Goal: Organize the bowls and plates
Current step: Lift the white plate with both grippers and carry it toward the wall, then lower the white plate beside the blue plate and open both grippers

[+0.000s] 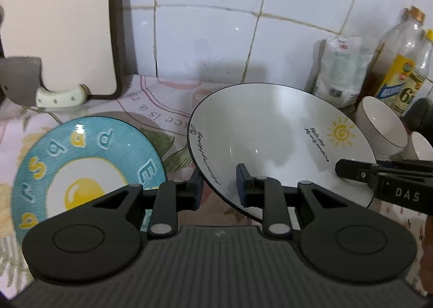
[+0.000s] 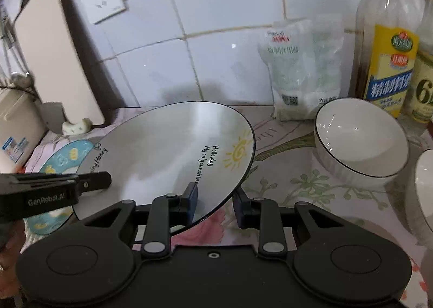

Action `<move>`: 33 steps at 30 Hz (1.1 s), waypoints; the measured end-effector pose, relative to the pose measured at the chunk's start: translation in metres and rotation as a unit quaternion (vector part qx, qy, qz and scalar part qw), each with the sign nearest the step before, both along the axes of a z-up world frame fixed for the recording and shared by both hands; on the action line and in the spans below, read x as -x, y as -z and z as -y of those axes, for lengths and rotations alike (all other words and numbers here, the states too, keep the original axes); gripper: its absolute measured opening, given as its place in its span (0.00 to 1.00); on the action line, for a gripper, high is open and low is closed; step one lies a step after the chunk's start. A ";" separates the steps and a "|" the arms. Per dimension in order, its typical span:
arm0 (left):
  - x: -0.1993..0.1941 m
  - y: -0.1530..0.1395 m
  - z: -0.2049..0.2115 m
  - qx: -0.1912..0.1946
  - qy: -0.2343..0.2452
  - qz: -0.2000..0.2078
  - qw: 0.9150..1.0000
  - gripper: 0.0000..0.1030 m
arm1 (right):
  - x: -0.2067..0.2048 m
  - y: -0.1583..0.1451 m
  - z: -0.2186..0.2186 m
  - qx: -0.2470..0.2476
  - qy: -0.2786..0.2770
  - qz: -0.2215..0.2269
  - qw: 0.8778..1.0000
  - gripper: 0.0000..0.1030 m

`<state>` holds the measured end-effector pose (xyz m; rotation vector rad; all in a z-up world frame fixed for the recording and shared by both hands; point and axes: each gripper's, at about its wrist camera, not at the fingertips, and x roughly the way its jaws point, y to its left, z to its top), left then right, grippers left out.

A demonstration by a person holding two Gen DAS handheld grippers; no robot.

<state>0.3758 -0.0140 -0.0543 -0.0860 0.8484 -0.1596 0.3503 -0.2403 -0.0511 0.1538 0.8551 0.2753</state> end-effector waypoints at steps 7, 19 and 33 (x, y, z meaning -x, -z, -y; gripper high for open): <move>-0.017 0.018 0.003 -0.018 -0.008 -0.012 1.000 0.23 | -0.023 0.019 -0.004 0.001 -0.010 -0.023 1.000 0.32; 0.006 0.007 0.004 -0.046 0.010 -0.029 0.998 0.45 | -0.013 0.015 -0.005 0.013 -0.016 -0.043 0.999 0.40; 0.098 -0.066 -0.036 -0.033 0.064 -0.010 0.997 0.65 | 0.069 -0.063 -0.002 0.031 -0.049 0.015 0.998 0.63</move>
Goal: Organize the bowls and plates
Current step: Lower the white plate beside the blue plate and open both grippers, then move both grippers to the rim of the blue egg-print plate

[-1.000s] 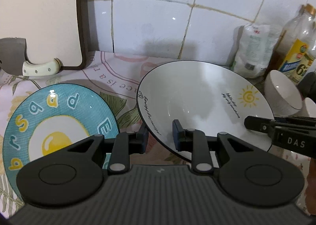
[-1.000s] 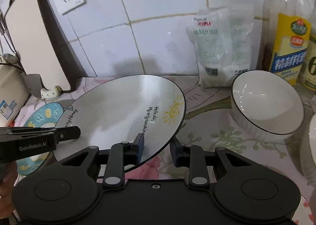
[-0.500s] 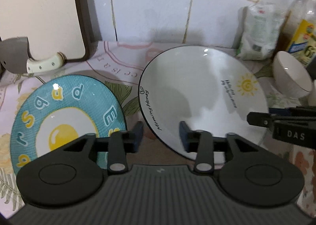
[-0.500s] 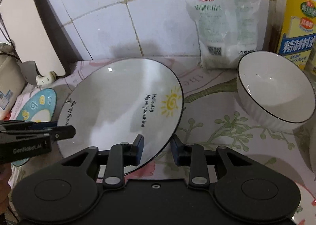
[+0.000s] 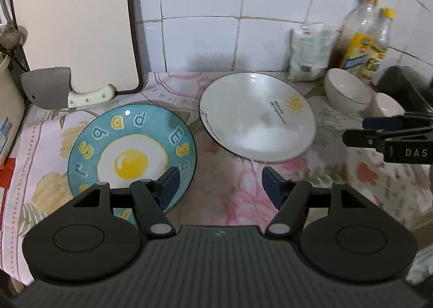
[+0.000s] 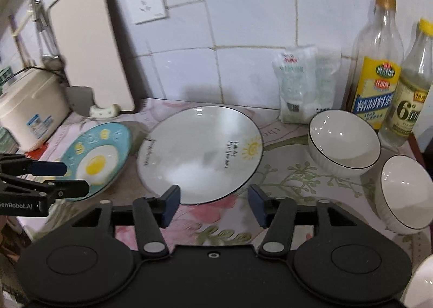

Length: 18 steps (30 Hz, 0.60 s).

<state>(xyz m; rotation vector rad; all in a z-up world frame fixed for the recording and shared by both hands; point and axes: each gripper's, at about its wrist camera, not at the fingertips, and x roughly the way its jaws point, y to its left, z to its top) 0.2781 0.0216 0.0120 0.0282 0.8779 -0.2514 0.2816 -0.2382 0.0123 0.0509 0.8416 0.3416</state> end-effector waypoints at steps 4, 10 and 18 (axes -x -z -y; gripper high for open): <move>0.022 -0.013 -0.010 0.000 0.020 0.000 1.000 0.67 | 0.027 -0.018 -0.008 0.006 -0.021 0.014 1.000 0.71; 0.048 -0.029 -0.024 -0.011 0.044 0.004 0.999 0.70 | 0.059 -0.037 -0.021 0.015 -0.051 0.026 0.998 0.75; 0.078 -0.043 -0.036 -0.037 0.076 0.028 0.996 0.74 | 0.091 -0.056 -0.032 0.005 -0.082 0.033 0.996 0.76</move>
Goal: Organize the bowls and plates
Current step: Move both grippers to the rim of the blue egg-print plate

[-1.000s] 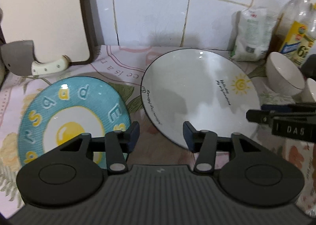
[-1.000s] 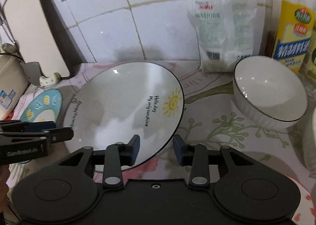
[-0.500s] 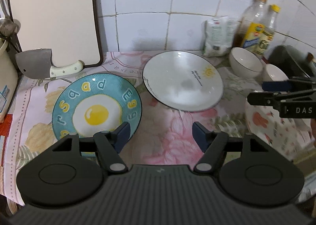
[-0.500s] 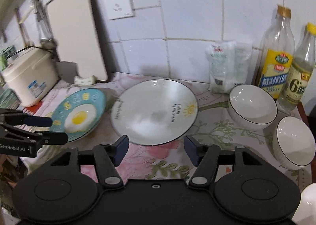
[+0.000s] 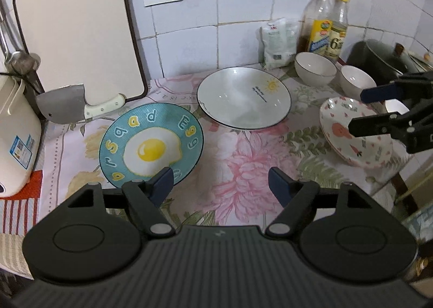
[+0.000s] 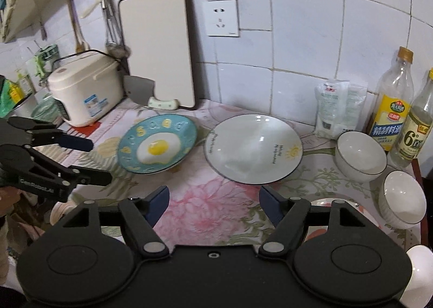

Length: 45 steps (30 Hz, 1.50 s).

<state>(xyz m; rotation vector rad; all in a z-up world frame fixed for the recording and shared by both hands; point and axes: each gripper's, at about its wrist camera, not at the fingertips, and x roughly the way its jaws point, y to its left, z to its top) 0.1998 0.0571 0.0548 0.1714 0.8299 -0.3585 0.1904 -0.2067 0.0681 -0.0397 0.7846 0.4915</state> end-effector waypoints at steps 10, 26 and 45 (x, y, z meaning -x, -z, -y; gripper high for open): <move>0.016 -0.006 -0.044 -0.008 -0.004 0.026 1.000 0.76 | 0.025 -0.002 -0.034 -0.032 -0.048 0.018 0.998 0.76; -0.042 0.048 -0.138 0.050 -0.086 0.050 0.994 0.86 | -0.033 0.066 -0.108 -0.104 -0.061 -0.016 0.993 0.76; -0.117 0.128 -0.160 0.070 -0.136 0.025 0.988 0.74 | -0.110 0.158 -0.143 -0.110 0.035 -0.029 0.993 0.75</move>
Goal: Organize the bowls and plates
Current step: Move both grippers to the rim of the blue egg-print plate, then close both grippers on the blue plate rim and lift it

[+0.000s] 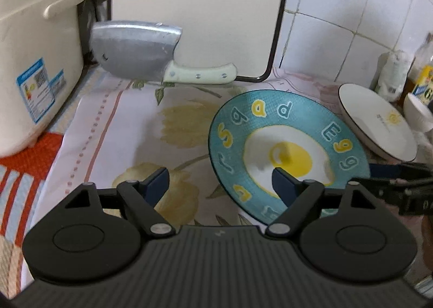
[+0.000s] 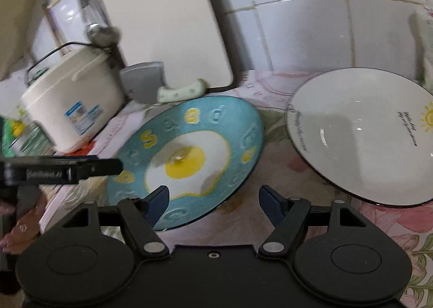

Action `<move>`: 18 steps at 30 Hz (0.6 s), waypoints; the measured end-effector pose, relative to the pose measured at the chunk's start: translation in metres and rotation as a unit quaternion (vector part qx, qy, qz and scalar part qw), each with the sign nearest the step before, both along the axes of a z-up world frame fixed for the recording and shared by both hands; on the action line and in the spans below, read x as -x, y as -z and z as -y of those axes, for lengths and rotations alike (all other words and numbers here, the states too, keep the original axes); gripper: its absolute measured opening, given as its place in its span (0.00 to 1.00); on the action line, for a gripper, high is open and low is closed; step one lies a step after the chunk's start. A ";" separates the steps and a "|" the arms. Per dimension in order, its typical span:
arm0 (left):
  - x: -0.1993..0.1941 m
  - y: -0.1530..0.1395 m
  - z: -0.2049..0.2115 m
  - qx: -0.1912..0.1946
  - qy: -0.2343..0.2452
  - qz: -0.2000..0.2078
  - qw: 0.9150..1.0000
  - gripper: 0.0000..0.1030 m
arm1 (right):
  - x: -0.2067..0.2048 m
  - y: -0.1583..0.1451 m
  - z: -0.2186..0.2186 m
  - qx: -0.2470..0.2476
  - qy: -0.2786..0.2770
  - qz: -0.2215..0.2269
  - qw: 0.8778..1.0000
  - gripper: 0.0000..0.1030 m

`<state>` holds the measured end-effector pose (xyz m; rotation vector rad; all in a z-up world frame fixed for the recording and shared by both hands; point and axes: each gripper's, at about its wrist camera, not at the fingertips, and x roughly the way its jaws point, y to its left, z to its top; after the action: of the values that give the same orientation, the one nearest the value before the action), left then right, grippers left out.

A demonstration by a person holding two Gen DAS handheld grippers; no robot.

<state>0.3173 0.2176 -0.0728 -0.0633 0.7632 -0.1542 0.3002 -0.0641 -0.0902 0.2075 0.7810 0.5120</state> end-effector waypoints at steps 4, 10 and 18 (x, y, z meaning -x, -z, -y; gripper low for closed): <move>-0.012 0.005 0.005 -0.007 0.004 -0.007 1.000 0.56 | -0.009 0.005 0.000 -0.008 0.016 -0.015 1.000 0.60; -0.021 0.015 0.002 0.020 0.005 -0.030 0.999 0.23 | -0.015 0.012 0.001 -0.014 0.039 -0.017 0.999 0.20; -0.023 0.021 -0.004 0.068 -0.012 -0.044 0.997 0.20 | -0.029 0.012 0.005 -0.033 0.024 -0.049 0.998 0.21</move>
<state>0.3402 0.2218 -0.0934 -0.2092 0.8391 -0.1811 0.3291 -0.0692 -0.1027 0.3126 0.8528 0.4853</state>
